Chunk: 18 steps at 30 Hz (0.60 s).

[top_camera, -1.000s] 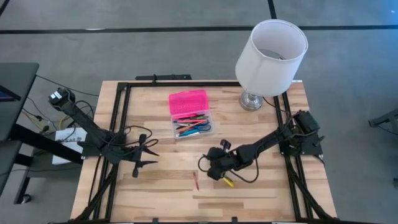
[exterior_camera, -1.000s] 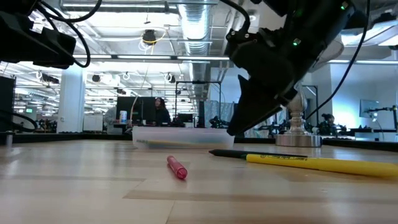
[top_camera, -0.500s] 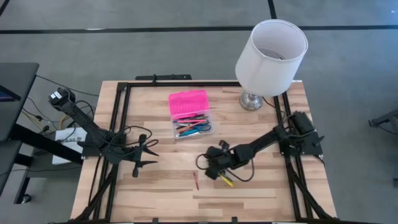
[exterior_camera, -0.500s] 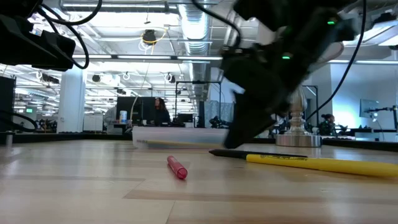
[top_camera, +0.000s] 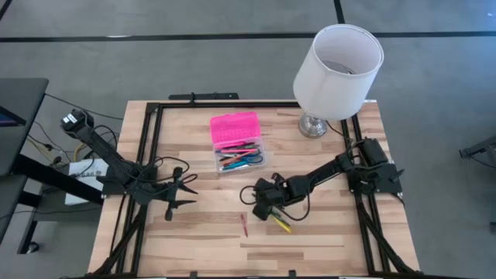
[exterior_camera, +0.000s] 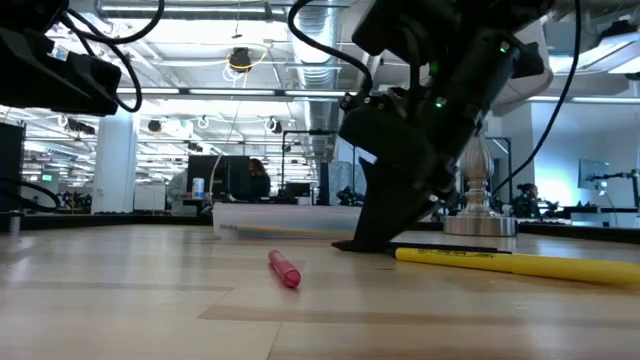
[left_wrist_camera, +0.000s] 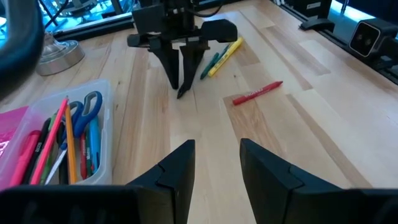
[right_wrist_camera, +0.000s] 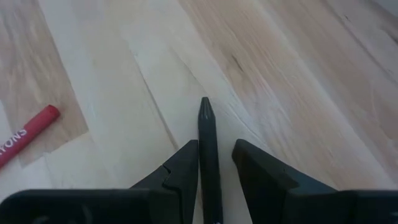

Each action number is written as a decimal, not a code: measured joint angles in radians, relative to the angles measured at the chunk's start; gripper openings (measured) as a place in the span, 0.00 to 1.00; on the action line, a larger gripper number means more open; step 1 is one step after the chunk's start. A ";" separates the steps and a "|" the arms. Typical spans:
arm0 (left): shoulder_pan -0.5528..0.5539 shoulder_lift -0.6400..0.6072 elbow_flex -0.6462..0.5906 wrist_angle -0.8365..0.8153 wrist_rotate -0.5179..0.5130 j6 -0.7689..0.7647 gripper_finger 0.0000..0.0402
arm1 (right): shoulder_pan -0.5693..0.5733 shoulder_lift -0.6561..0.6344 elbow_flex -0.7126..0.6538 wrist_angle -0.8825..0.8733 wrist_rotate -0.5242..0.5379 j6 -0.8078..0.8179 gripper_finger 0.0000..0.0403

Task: Pick & place school supplies into a supply box
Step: Put the black pen into the pink supply box

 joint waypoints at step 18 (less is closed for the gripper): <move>0.000 0.000 0.000 -0.007 0.019 -0.032 0.31 | -0.058 0.002 0.096 -0.242 -0.201 -0.134 0.26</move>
